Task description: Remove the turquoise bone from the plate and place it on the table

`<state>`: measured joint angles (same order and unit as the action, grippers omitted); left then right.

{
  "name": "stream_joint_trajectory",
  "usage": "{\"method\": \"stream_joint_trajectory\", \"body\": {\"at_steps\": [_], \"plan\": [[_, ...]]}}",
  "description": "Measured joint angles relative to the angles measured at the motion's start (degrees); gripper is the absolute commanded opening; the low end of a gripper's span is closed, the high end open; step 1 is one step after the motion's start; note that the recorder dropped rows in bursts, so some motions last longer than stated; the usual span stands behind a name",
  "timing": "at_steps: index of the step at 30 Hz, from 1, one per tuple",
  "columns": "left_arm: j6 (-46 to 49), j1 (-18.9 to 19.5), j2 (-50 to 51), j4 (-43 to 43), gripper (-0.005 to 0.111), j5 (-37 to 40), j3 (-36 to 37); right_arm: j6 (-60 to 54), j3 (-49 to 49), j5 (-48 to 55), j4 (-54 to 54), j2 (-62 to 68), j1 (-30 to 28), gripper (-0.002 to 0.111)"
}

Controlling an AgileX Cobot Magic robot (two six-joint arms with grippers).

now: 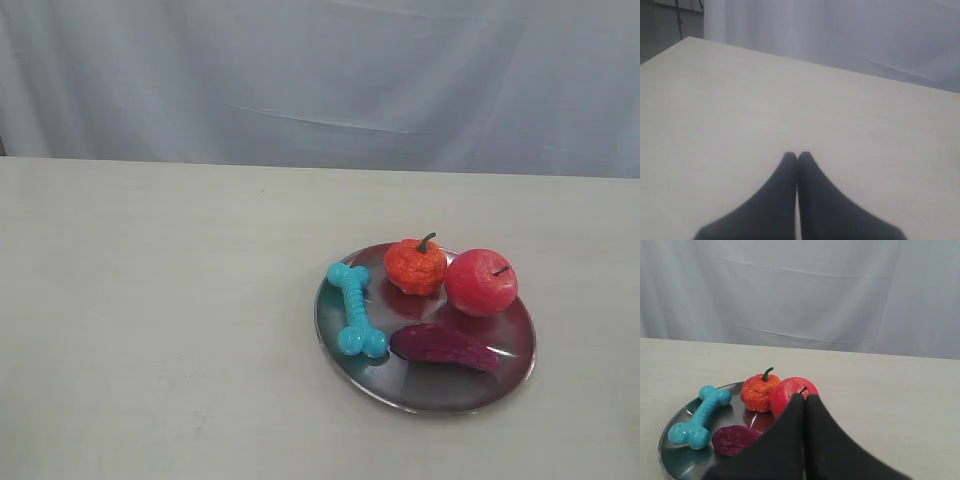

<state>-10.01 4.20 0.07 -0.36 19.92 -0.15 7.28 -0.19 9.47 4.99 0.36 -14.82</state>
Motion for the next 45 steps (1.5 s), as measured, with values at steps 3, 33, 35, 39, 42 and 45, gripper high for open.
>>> {"method": "stream_joint_trajectory", "body": {"at_steps": [3, 33, 35, 39, 42, 45], "plan": [[0.0, 0.0, 0.0, 0.0, 0.0, 0.0, 0.0, 0.0, 0.0, 0.0, 0.0, 0.0, 0.0, 0.0], [0.0, 0.0, 0.0, 0.0, 0.0, 0.0, 0.0, -5.8, 0.0, -2.0, 5.0, 0.0, 0.0, 0.0], [0.0, 0.0, 0.0, 0.0, 0.0, 0.0, 0.0, -5.1, 0.0, -5.2, 5.0, 0.0, 0.0, 0.0], [0.0, 0.0, 0.0, 0.0, 0.0, 0.0, 0.0, 4.3, 0.1, -15.2, 5.0, 0.0, 0.0, 0.0], [0.0, 0.0, 0.0, 0.0, 0.0, 0.0, 0.0, 12.0, -0.1, -19.3, 4.5, 0.0, 0.0, 0.0], [0.0, 0.0, 0.0, 0.0, 0.0, 0.0, 0.0, 14.2, -3.6, -8.1, 4.4, 0.0, 0.0, -0.001]]}}
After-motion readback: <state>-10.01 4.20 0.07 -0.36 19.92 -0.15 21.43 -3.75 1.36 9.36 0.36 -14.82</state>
